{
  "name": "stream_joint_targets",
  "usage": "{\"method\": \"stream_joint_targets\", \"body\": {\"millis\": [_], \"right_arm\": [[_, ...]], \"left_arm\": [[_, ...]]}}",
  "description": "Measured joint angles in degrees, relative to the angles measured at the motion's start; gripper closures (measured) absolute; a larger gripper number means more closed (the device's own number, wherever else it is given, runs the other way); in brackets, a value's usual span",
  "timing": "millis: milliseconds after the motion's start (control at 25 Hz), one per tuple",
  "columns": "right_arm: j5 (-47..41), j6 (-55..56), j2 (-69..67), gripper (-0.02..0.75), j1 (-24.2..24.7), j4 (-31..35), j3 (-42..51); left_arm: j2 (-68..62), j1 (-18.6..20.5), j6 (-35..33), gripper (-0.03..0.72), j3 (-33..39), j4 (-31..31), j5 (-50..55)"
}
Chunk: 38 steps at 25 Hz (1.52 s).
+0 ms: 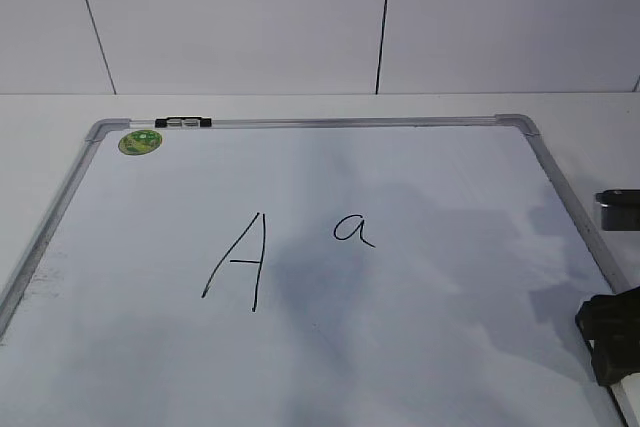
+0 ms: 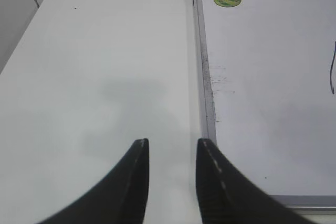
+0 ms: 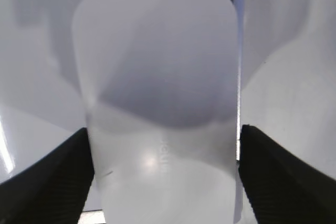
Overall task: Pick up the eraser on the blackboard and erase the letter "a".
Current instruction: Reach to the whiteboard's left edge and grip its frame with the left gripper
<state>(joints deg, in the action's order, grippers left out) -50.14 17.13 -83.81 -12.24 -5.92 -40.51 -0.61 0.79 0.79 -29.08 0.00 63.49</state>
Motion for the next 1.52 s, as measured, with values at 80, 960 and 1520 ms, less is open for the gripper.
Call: {"method": "stream_joint_targets", "body": {"millis": [80, 960, 1520], "right_arm": [[0.1, 0.0, -0.4, 0.063, 0.0, 0.0, 0.0], [0.2, -0.6, -0.7, 0.175, 0.0, 0.8, 0.0], [0.3, -0.7, -0.7, 0.183, 0.0, 1.8, 0.0]], "left_arm": [[0.0, 0.0, 0.0, 0.454, 0.0, 0.0, 0.0], [0.0, 0.0, 0.0, 0.454, 0.0, 0.0, 0.0], [0.0, 0.0, 0.0, 0.454, 0.0, 0.0, 0.0]]}}
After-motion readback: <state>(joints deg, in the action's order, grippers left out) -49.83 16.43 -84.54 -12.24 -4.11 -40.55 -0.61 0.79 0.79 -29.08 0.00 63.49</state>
